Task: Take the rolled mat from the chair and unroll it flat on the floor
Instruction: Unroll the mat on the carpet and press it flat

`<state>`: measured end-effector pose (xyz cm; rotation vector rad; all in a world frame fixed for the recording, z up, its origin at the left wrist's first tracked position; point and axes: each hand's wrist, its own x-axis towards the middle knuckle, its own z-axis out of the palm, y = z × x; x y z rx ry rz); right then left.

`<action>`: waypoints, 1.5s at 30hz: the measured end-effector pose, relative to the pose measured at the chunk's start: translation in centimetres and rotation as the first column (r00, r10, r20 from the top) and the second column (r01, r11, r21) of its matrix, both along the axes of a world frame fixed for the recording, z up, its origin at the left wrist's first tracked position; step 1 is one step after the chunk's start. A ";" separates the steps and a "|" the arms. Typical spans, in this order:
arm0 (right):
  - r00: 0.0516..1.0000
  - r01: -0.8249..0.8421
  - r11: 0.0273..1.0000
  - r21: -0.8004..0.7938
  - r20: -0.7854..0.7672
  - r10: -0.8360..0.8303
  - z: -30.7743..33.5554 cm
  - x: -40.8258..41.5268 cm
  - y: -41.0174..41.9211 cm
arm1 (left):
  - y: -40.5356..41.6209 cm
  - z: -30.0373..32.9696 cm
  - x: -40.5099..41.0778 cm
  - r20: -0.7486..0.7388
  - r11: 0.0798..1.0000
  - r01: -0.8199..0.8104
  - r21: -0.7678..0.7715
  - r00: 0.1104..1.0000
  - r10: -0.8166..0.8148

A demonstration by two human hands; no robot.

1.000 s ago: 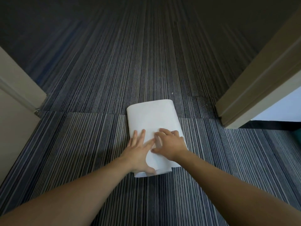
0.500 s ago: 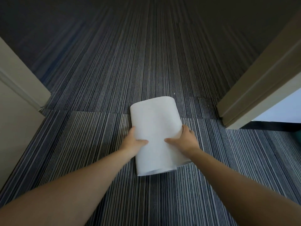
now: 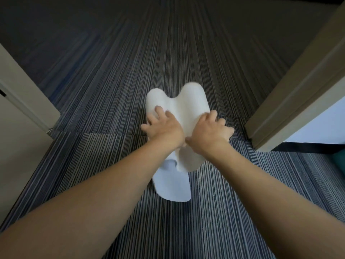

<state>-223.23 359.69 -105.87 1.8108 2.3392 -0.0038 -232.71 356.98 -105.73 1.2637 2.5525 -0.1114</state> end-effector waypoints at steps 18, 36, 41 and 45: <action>0.979 -0.202 0.845 -0.495 -0.094 0.179 -13.1 3.0 -3.7 | -8.7 -14.1 -6.5 0.042 0.992 0.112 0.054 0.993 -0.114; 0.850 -0.159 0.835 -0.527 -0.503 -0.156 -13.4 2.6 -1.8 | -6.5 -15.0 3.5 0.153 0.793 0.597 0.119 0.778 -0.609; 0.913 -0.107 0.792 -0.601 -0.375 -0.161 -14.9 4.2 -1.4 | -7.3 -15.5 -4.1 0.012 0.952 0.254 0.173 0.966 -0.260; 0.955 -0.170 0.768 -0.617 -0.294 -0.025 -15.4 3.4 -2.2 | -8.1 -15.8 -6.5 0.448 0.977 -0.144 0.156 0.892 0.060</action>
